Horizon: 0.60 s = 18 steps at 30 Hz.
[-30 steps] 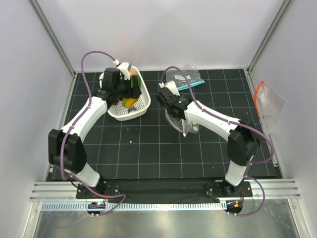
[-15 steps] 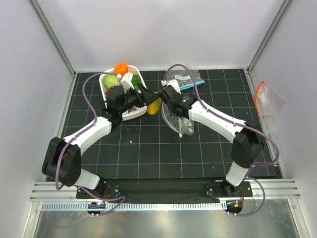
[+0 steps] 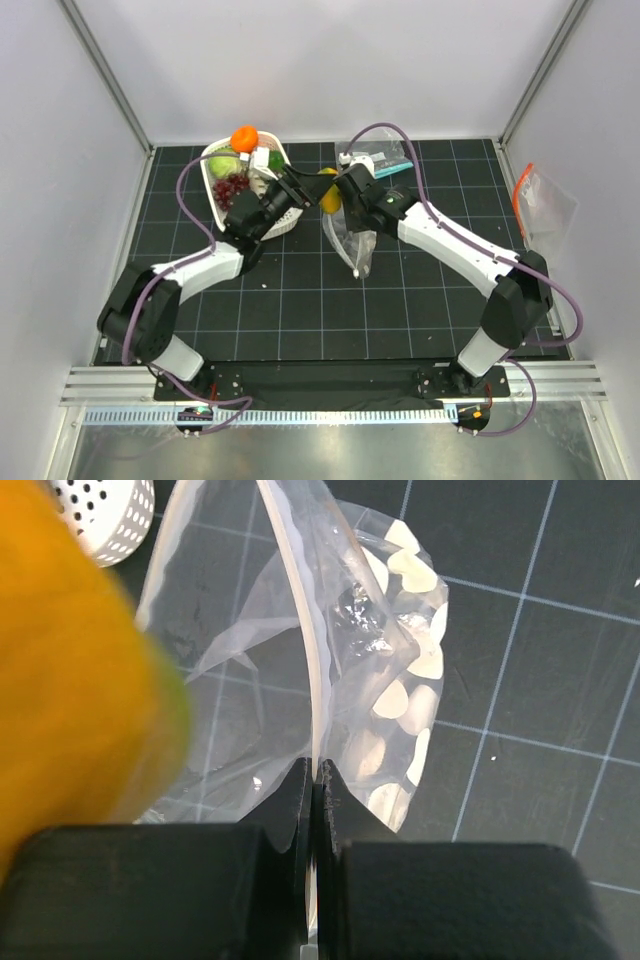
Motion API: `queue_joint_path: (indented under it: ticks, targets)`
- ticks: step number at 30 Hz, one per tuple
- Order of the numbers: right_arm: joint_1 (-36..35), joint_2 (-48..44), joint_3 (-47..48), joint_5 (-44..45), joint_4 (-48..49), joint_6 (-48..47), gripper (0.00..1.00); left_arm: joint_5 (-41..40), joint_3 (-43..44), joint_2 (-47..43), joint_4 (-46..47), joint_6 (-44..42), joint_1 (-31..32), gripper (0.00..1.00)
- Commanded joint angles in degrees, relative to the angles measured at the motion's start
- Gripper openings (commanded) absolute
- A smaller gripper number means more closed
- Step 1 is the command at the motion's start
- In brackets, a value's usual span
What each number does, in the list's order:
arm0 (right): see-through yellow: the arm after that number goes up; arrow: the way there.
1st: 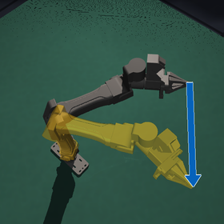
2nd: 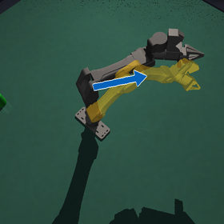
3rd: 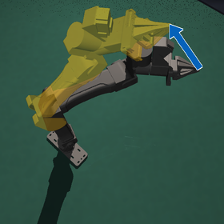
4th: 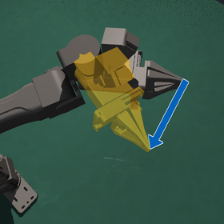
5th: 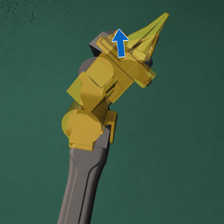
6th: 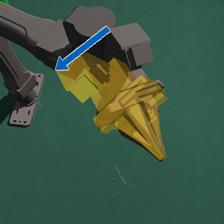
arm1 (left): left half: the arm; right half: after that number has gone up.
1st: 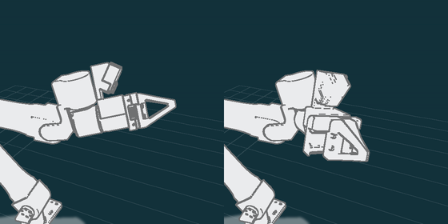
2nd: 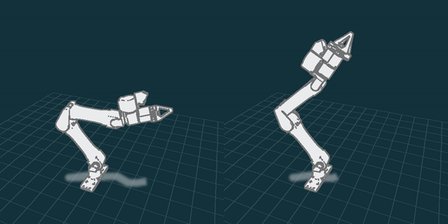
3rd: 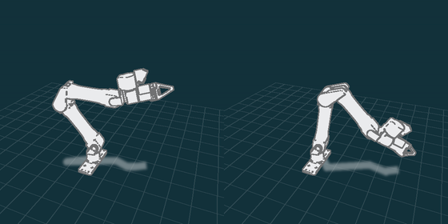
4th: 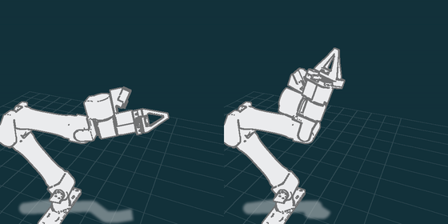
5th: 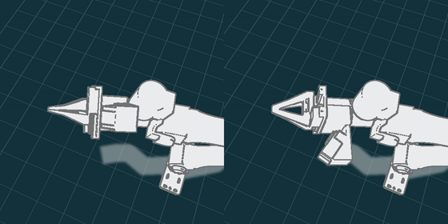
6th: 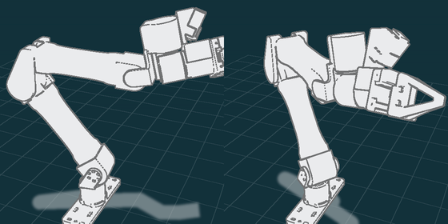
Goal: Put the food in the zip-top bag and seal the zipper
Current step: Place the fake fruit in the zipper food storage bag.
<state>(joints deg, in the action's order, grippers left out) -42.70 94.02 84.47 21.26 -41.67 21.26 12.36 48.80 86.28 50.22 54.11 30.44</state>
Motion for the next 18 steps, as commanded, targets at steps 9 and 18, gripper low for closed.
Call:
queue_joint_path:
  ticks: [9,18]
  targets:
    - [6.0,-5.4,-2.5,-9.2,3.3,3.6,0.01,-2.6,-1.3,9.0,16.2,0.0,4.5,0.22]
    - [9.6,-8.9,-4.6,-15.7,6.1,6.7,0.01,-3.6,-2.7,9.0,16.1,-3.1,7.2,0.23]
